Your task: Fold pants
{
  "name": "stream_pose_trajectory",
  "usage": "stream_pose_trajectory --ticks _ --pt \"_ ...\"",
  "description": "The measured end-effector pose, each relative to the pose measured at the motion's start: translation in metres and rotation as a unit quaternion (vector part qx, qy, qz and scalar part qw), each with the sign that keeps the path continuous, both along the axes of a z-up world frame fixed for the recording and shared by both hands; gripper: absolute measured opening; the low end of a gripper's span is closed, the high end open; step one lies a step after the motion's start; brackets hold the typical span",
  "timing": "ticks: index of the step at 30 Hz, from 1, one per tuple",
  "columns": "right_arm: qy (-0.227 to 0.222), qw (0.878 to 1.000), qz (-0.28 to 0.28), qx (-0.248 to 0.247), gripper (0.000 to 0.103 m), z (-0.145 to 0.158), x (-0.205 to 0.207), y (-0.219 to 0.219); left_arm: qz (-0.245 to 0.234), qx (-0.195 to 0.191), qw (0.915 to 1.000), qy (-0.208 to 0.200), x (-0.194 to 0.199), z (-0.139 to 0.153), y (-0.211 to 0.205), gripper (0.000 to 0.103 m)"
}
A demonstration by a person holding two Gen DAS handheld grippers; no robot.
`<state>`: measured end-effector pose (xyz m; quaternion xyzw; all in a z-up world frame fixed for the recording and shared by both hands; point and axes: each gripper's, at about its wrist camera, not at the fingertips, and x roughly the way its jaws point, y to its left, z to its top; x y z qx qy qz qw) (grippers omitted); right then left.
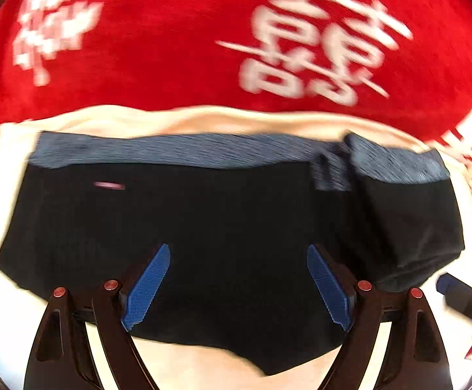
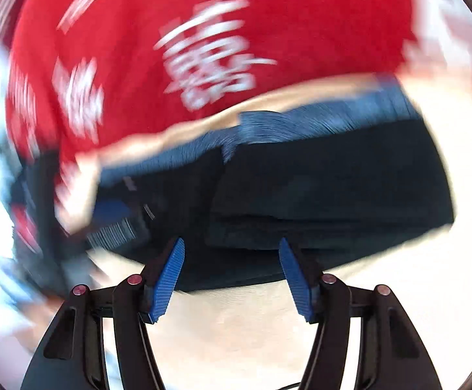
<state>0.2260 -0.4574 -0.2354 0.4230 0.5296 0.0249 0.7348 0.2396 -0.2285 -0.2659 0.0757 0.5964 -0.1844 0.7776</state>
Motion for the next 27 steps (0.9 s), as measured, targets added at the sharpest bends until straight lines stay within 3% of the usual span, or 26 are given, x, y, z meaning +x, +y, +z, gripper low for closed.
stream_pose_trajectory --ticks 3,8,11,12,13,14,15,17,19,24,27 --pt "0.0 0.991 -0.065 0.117 0.055 -0.025 0.002 -0.015 -0.011 0.016 0.9994 0.03 -0.006 -0.03 -0.014 0.087" --pt "0.022 0.98 -0.097 0.171 0.055 -0.053 0.011 -0.008 0.022 -0.001 0.9989 0.042 -0.009 -0.043 0.001 0.097" --pt "0.041 0.961 -0.159 0.224 0.052 -0.075 0.007 -0.012 0.018 0.003 0.999 0.04 -0.008 -0.045 0.005 0.1" --pt "0.047 0.955 -0.177 0.234 0.034 -0.078 0.005 -0.013 0.015 0.005 0.9992 0.038 -0.008 -0.053 0.006 0.101" --pt "0.054 0.95 -0.192 0.242 0.005 -0.083 0.003 -0.013 0.014 0.006 0.9992 0.036 -0.008 -0.056 0.002 0.101" --pt "0.057 0.947 -0.199 0.245 0.005 -0.083 0.003 -0.014 0.013 0.007 0.9992 0.036 -0.004 -0.058 -0.005 0.1" --pt "0.052 0.95 -0.193 0.242 0.005 -0.077 0.002 -0.015 0.015 0.01 0.9991 0.039 -0.002 -0.056 -0.004 0.1" --pt "0.027 0.971 -0.132 0.198 0.005 -0.05 0.011 -0.008 0.022 0.021 0.999 0.033 0.006 -0.045 0.0 0.1" --pt "0.025 0.982 -0.082 0.169 0.005 -0.037 0.015 0.006 0.029 0.02 0.9991 0.024 0.007 -0.037 0.009 0.1" --pt "0.09 0.98 -0.069 0.161 0.005 -0.079 0.006 0.033 0.05 0.042 0.9977 0.019 0.011 -0.03 0.034 0.1" --pt "0.082 0.976 -0.073 0.188 0.007 -0.076 0.002 0.031 0.041 0.053 0.9978 0.001 0.014 -0.015 0.029 0.1"
